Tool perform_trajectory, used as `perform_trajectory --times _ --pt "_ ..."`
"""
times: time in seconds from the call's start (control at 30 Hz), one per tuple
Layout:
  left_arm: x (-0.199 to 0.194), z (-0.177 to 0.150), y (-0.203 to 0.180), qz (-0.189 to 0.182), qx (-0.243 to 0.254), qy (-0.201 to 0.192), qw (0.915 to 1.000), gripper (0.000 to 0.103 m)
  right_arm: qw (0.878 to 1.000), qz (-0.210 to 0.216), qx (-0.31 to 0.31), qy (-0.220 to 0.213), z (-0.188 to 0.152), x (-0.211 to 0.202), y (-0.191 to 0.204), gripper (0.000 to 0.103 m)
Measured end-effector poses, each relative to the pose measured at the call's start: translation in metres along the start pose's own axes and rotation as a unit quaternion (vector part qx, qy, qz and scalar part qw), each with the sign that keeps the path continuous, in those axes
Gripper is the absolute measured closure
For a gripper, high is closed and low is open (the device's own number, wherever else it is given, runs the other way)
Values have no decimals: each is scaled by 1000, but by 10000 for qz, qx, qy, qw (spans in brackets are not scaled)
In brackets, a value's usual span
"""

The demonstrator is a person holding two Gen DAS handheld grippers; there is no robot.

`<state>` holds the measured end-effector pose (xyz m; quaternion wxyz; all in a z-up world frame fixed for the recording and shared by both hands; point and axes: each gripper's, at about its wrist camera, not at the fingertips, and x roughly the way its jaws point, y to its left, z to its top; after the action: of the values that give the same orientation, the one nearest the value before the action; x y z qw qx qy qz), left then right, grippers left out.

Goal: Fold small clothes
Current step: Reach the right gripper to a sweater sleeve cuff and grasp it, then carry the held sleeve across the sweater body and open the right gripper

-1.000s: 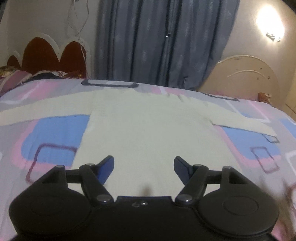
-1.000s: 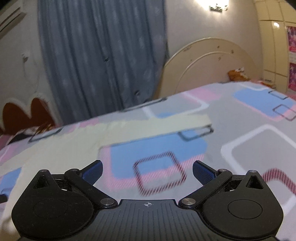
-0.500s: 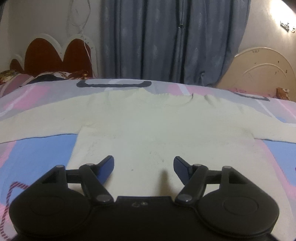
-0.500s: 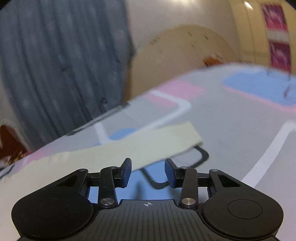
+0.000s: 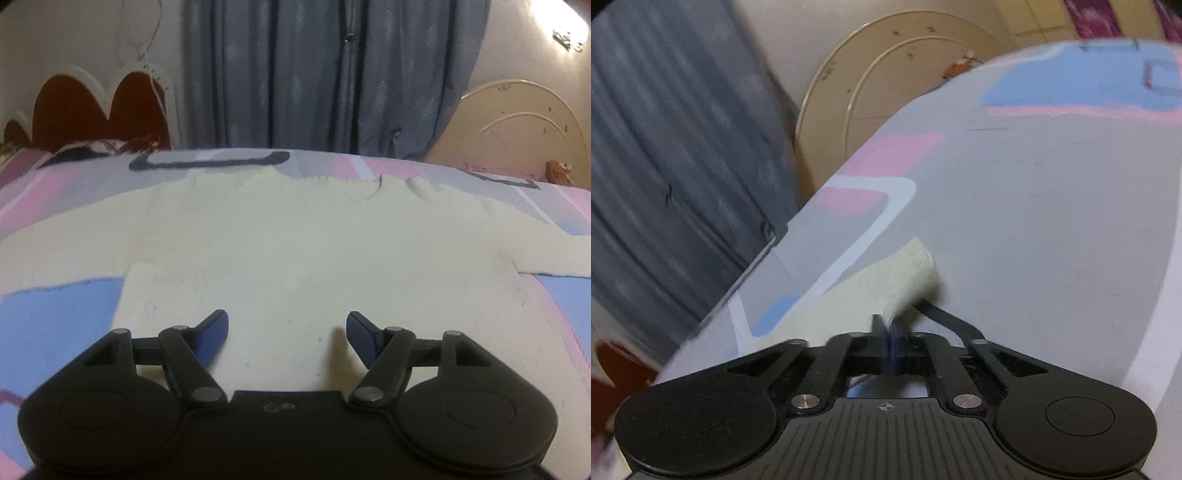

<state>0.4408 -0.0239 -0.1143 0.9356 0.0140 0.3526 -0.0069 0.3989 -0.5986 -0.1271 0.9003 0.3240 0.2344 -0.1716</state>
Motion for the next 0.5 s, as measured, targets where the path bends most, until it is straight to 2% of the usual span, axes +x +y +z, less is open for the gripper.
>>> perform_trajectory --times 0.03,0.07,0.17,0.27,0.37,0.4,0.43,0.47,0.5 --pt "1 1 1 53 48 32 10000 29 9995 -212 -244 -65 -1 -1 3 102" --pt "3 3 3 108 77 96 9999 22 9981 -479 -353 139 -1 8 2 102" --pt "6 2 16 204 29 324 9993 20 9973 -601 -361 238 1 11 6 102" --pt "3 2 30 185 -4 339 9993 36 9970 -481 -588 170 -1 3 23 102" --pt "-2 5 41 94 -106 254 9996 46 9939 -219 -1075 134 -11 -6 56 102" --pt "-3 6 44 51 -149 211 9997 57 9917 -47 -1276 133 -19 -10 72 102" --pt "-3 7 48 -30 -216 196 9996 64 9885 152 -1495 153 -27 -15 89 102" --pt "-1 8 50 -104 -275 211 9993 76 9844 346 -1717 186 -38 -19 107 102" --pt "0 9 52 -197 -347 213 9990 83 9786 591 -1958 234 -49 -22 127 102"
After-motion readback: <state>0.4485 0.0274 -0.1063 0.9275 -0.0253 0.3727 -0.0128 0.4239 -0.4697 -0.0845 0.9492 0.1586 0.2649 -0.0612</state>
